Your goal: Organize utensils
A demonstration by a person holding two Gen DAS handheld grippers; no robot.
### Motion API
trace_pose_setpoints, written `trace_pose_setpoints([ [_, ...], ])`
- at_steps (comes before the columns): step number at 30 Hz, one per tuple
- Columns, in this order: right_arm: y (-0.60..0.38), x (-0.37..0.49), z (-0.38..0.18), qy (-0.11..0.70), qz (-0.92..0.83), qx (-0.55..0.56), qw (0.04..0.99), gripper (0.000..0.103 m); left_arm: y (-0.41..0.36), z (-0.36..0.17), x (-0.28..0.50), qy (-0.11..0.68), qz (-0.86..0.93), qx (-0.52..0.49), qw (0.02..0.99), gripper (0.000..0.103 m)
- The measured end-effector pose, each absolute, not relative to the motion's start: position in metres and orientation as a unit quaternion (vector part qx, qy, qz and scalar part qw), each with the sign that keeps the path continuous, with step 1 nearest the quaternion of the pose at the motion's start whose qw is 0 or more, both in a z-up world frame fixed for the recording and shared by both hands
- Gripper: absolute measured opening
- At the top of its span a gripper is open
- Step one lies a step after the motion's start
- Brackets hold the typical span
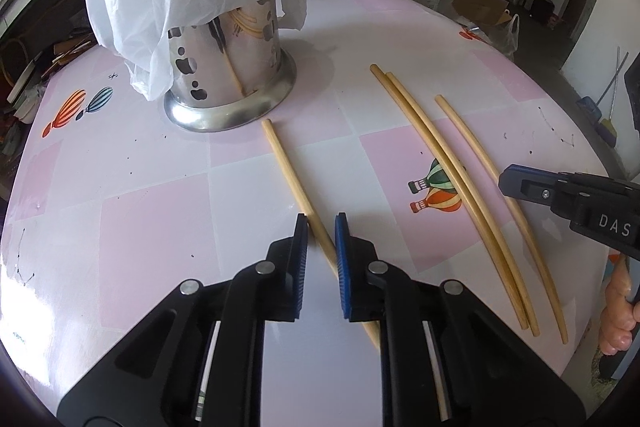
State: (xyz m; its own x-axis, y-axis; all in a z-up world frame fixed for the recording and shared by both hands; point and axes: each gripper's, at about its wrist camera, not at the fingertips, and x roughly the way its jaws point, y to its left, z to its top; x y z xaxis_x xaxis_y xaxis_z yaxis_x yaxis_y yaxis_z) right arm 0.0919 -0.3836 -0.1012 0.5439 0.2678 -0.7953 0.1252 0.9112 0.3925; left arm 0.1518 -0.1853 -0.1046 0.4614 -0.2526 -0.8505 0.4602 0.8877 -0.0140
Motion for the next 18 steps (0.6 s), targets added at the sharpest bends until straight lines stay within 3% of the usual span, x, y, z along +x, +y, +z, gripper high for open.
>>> trace_pose_setpoints([
  [18, -0.372, 0.071, -0.102, 0.477, 0.043, 0.215, 0.851, 0.005, -0.161, -0.104, 0.141, 0.483, -0.198, 0.099, 0.847, 0.013],
])
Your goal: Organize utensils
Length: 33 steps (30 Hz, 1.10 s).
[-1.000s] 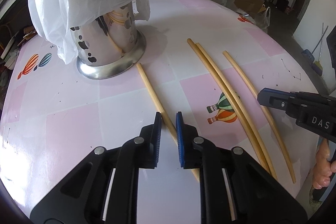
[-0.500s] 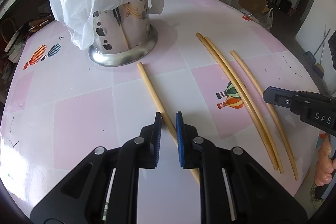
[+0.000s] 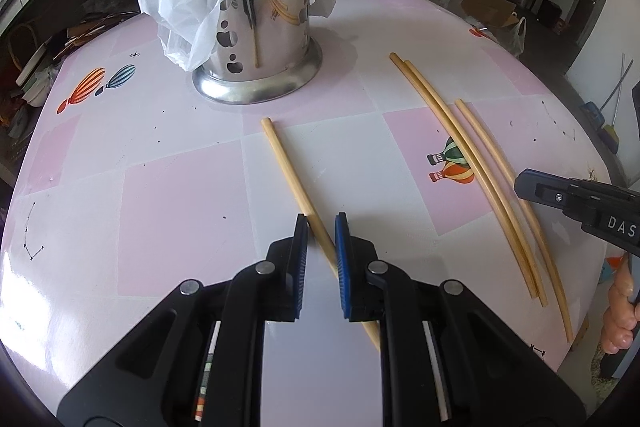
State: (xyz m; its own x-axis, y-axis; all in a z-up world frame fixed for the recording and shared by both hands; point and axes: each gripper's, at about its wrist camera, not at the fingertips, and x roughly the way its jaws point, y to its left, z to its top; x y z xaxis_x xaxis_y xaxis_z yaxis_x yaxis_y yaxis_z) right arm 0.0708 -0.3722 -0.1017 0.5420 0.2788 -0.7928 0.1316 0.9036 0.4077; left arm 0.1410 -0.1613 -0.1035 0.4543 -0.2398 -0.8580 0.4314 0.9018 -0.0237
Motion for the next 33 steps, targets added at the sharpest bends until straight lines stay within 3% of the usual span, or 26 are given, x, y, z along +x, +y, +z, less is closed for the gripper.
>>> trace_pose_setpoints([
  [33, -0.363, 0.062, -0.100, 0.483, 0.038, 0.210, 0.849, 0.006, -0.115, -0.103, 0.130, 0.494, -0.183, 0.060, 0.848, 0.011],
])
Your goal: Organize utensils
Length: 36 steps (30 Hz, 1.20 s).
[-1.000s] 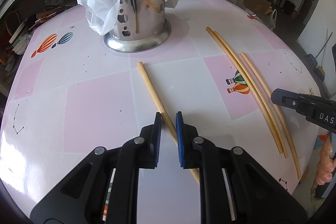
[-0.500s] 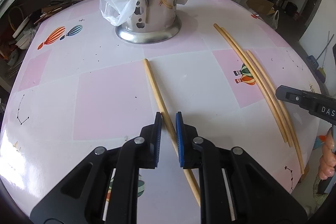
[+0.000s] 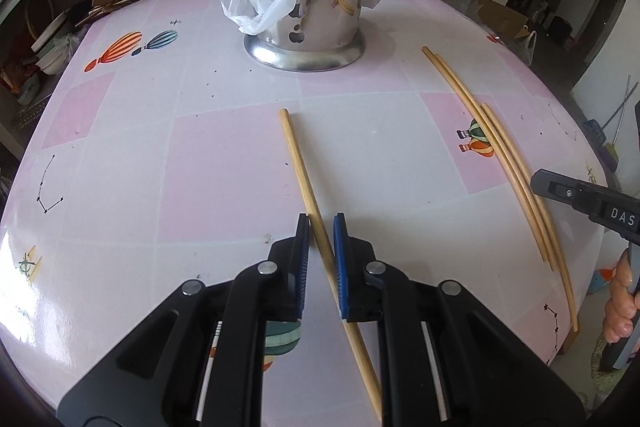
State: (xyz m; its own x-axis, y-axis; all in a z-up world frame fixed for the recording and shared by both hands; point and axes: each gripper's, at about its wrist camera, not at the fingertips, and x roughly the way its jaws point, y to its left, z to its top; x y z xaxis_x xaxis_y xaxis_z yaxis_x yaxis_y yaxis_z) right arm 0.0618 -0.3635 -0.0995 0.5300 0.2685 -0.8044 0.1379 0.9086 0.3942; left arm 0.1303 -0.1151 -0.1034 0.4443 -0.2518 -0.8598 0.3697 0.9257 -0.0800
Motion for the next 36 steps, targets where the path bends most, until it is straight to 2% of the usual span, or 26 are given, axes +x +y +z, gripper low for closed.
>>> trace_pose_setpoints([
  [6, -0.365, 0.063, -0.100, 0.485, 0.042, 0.211, 0.848, 0.007, -0.106, -0.103, 0.135, 0.499, -0.192, 0.028, 0.844, 0.011],
  [11, -0.368, 0.066, -0.103, 0.488, 0.047, 0.218, 0.844, 0.015, -0.098, -0.101, 0.138, 0.504, -0.203, 0.003, 0.840, 0.013],
  [12, -0.369, 0.066, -0.102, 0.489, 0.050, 0.218, 0.843, 0.015, -0.096, -0.100, 0.139, 0.503, -0.205, -0.002, 0.840, 0.016],
  [13, -0.369, 0.067, -0.102, 0.490, 0.051, 0.216, 0.843, 0.018, -0.094, -0.099, 0.140, 0.502, -0.207, -0.008, 0.839, 0.020],
  [16, -0.370, 0.069, -0.100, 0.490, 0.048, 0.216, 0.843, 0.030, -0.086, -0.095, 0.146, 0.504, -0.209, -0.038, 0.837, 0.022],
  [17, -0.370, 0.070, -0.099, 0.491, 0.049, 0.215, 0.843, 0.031, -0.083, -0.094, 0.148, 0.507, -0.212, -0.051, 0.834, 0.022],
  [25, -0.369, 0.072, -0.100, 0.492, 0.054, 0.213, 0.842, 0.032, -0.086, -0.088, 0.171, 0.507, -0.219, -0.069, 0.831, 0.022],
  [36, -0.365, 0.071, -0.100, 0.489, 0.053, 0.209, 0.845, 0.032, -0.119, -0.100, 0.204, 0.537, -0.161, 0.005, 0.828, 0.020],
])
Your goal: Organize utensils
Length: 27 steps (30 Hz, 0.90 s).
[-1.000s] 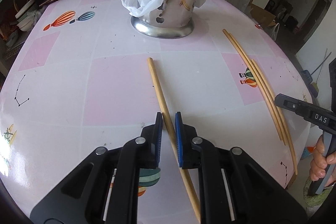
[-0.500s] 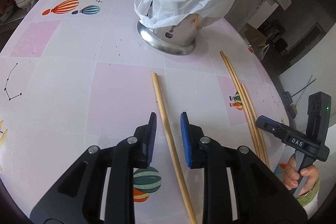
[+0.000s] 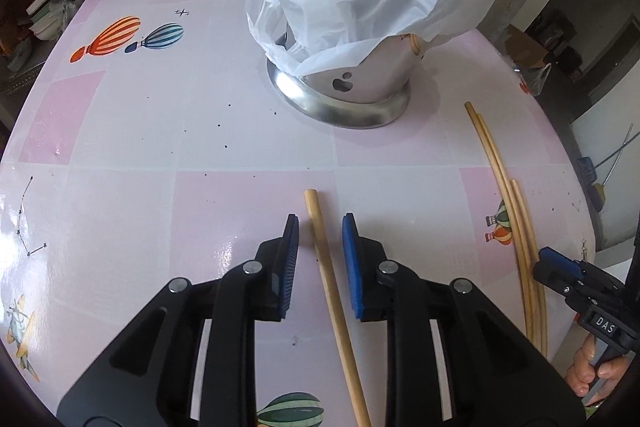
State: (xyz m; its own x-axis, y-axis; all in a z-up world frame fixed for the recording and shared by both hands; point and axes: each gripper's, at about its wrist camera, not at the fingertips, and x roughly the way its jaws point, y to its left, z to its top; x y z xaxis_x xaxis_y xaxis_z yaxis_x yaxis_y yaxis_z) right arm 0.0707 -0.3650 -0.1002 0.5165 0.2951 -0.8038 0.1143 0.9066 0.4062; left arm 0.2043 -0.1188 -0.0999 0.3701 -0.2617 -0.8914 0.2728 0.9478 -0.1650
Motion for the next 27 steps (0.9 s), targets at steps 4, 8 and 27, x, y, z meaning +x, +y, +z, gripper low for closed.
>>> trace_pose_setpoints([
  [4, -0.366, 0.070, -0.101, 0.486, 0.056, 0.214, 0.845, 0.032, -0.130, -0.100, 0.202, 0.540, -0.133, 0.046, 0.830, 0.016],
  [8, -0.367, 0.069, -0.101, 0.484, 0.058, 0.216, 0.846, 0.032, -0.146, -0.100, 0.193, 0.531, -0.106, 0.103, 0.834, 0.013],
  [27, -0.369, 0.068, -0.101, 0.481, 0.060, 0.226, 0.845, 0.032, -0.119, -0.076, 0.179, 0.495, -0.100, 0.024, 0.863, 0.005],
])
